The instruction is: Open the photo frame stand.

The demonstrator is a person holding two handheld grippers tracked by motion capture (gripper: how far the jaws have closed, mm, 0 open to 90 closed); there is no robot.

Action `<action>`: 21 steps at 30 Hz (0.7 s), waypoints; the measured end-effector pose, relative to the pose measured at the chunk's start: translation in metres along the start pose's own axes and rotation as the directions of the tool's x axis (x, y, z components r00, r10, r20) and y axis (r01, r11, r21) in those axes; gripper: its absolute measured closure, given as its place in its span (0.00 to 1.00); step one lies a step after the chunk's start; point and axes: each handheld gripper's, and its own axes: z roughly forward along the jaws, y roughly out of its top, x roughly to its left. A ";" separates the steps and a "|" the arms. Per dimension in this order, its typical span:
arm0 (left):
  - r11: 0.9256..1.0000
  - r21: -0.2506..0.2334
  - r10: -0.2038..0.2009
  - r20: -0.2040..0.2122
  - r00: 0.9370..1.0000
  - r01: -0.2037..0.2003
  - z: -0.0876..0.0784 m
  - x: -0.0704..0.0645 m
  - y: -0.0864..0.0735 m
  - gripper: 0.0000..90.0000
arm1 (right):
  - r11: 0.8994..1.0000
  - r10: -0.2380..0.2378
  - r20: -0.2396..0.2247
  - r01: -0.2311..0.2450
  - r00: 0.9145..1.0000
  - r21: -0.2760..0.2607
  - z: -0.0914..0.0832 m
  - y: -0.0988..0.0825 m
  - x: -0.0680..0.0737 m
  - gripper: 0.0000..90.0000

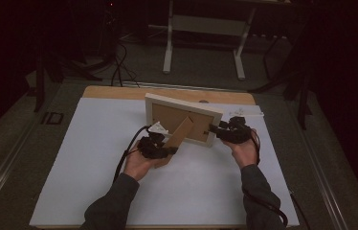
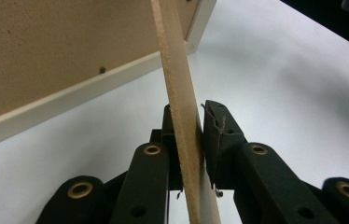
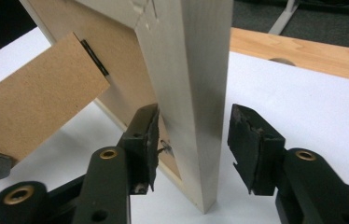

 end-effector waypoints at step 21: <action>1.000 0.000 0.012 -0.020 1.000 -0.012 0.001 -0.004 -0.004 0.89 | 0.995 -0.097 0.037 0.097 0.995 0.005 0.003 -0.004 0.010 0.63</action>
